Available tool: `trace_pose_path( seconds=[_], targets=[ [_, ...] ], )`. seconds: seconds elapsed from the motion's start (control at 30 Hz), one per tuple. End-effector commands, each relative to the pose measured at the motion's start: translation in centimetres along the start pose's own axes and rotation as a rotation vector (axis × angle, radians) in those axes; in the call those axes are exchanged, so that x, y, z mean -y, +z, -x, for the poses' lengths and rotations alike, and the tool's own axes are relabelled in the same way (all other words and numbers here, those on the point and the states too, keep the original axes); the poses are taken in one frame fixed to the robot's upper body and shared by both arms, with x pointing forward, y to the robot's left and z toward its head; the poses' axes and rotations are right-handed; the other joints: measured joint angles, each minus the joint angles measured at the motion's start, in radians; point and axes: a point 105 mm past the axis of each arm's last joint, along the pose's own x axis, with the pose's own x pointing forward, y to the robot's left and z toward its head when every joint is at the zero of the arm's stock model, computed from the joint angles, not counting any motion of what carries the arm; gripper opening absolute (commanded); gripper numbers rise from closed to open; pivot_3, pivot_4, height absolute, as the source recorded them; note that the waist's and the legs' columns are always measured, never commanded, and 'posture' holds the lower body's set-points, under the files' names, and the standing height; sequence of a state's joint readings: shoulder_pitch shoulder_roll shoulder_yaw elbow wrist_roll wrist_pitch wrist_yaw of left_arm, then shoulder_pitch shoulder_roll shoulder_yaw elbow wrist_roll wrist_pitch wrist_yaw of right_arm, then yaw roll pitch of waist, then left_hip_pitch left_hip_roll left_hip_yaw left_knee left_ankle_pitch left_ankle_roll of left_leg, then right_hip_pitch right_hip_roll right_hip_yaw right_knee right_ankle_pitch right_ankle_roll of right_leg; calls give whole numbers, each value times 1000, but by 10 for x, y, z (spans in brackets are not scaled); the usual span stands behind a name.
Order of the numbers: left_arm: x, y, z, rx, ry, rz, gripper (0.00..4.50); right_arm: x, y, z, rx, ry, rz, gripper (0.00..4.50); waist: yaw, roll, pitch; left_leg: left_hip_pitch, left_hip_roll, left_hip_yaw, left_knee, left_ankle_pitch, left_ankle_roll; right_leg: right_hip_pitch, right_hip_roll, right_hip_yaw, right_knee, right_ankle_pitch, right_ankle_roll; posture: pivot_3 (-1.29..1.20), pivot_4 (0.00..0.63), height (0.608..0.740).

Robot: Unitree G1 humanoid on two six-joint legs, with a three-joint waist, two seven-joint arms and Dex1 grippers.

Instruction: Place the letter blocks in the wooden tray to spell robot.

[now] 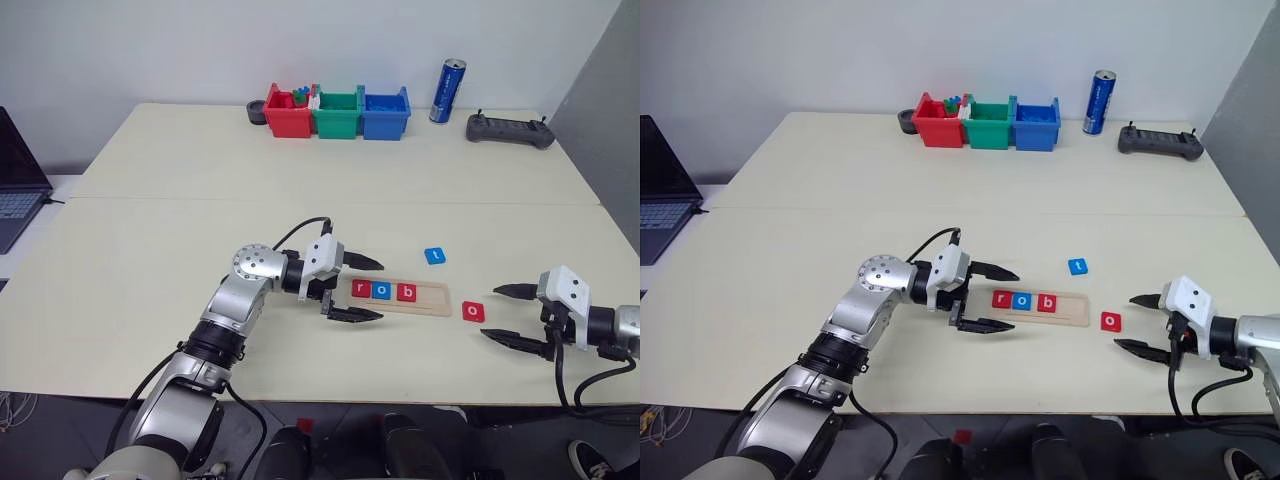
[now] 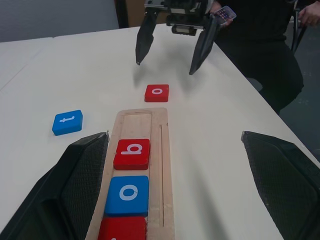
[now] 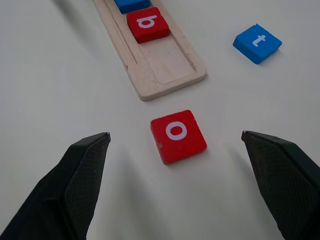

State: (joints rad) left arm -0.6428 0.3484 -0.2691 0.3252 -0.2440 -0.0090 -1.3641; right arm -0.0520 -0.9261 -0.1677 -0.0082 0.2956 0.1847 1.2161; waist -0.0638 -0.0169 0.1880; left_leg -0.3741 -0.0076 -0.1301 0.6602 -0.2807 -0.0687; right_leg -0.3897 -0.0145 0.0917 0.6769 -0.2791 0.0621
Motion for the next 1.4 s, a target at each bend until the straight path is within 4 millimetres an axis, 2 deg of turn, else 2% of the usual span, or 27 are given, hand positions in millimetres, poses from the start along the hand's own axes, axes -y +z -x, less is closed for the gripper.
trace_pose_path(
  seconds=[0.03, 0.33, 0.6, 0.73, 0.93, 1.1, 1.23, 1.4],
  targets=[
    [-3, 8, 1, 8, 1, -41, 4500, 4, 0, 0, 0, 45, 55, 4492, 3, 0, 0, 0, 0, 0, 0, 0, 0, 0, 0, 0, 0, 0, 0, 0, 150, 740],
    [-2, 9, 2, 4, 5, -43, 4500, 2, -10, -18, -9, 123, 53, 4492, 9, 0, 0, 0, -1, -1, 0, 0, 0, 0, -1, -1, 0, 0, 0, 0, 150, 740],
    [-1, 8, 4, -1, 6, -41, 4500, 20, -13, -25, -14, 98, 14, 4492, 8, 0, 0, 0, -1, -1, 1, 0, 0, 0, -2, -1, 0, 0, 0, 0, 150, 740],
    [0, 9, 4, 1, 8, -40, 4500, 20, -13, -26, -14, 111, 12, 3598, 9, 0, 0, 0, -1, -2, 1, 0, 0, 0, -2, -1, 0, 0, 0, 0, 150, 740],
    [1, 8, 3, 3, 8, -39, 4500, 16, -12, -25, -12, 130, 17, 1505, 9, 0, 0, 0, -1, -2, 1, 0, 0, 0, -2, -2, 0, 0, 0, 0, 150, 740],
    [1, 8, 2, 5, 9, -41, 4500, 15, 0, -26, 5, 141, 60, 1452, 8, 0, 0, 0, -1, -2, 1, 0, 0, 0, -2, -1, 1, 0, 0, 0, 150, 740],
    [0, 8, 2, 6, 12, -43, 4500, 18, 24, -34, 59, 148, 96, 1452, 6, 0, 0, 0, -1, -2, 1, 0, 0, 0, -2, -1, 1, 0, 0, 0, 150, 740],
    [1, 8, 2, 7, 13, -44, 4500, 19, 37, -49, 82, 178, 119, 1452, 7, 0, 0, 0, -1, -2, 1, 0, 0, 0, -2, -2, 1, 0, 0, 0, 150, 740]
  ],
)
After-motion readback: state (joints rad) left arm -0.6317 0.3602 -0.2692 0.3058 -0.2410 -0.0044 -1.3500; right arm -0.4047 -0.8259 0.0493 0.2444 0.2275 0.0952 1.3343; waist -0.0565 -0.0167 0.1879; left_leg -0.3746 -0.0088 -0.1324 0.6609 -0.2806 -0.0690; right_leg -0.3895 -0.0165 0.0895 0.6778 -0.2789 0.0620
